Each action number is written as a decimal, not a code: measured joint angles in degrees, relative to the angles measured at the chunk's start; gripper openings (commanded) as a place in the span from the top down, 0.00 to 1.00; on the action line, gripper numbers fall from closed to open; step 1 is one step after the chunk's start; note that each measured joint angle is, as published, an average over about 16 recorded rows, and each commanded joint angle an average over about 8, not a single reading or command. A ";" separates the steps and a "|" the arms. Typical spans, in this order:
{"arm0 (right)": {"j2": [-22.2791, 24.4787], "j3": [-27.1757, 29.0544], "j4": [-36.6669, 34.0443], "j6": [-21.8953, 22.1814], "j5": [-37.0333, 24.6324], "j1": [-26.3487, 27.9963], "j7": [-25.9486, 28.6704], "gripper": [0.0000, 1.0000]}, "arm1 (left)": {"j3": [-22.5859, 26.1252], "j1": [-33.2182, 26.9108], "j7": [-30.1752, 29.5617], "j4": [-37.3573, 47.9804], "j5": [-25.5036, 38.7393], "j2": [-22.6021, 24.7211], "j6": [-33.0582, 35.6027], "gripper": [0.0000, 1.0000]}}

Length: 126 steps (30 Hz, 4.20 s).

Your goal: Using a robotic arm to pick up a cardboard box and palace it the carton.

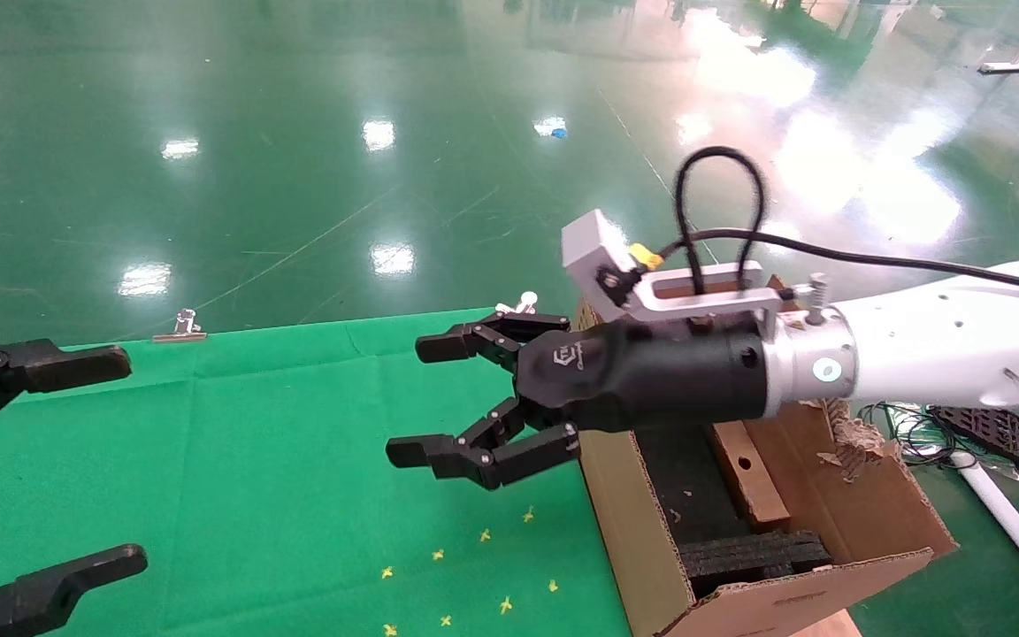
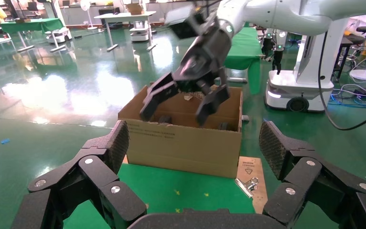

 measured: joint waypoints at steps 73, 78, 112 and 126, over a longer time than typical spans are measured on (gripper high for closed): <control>4.01 20.10 15.76 -1.58 4.59 -14.31 -6.93 0.00 | 0.04 0.00 0.02 0.02 -0.04 -0.02 -0.03 0.00; 4.01 20.08 15.74 -1.58 4.58 -14.29 -6.93 0.00 | 0.04 0.00 0.02 0.02 -0.04 -0.02 -0.03 0.00; 4.01 20.03 15.70 -1.58 4.57 -14.25 -6.93 0.00 | 0.03 0.00 0.02 0.02 -0.04 -0.02 -0.03 0.00; 4.01 20.03 15.70 -1.58 4.57 -14.25 -6.93 0.00 | 0.03 0.00 0.02 0.02 -0.04 -0.02 -0.03 0.00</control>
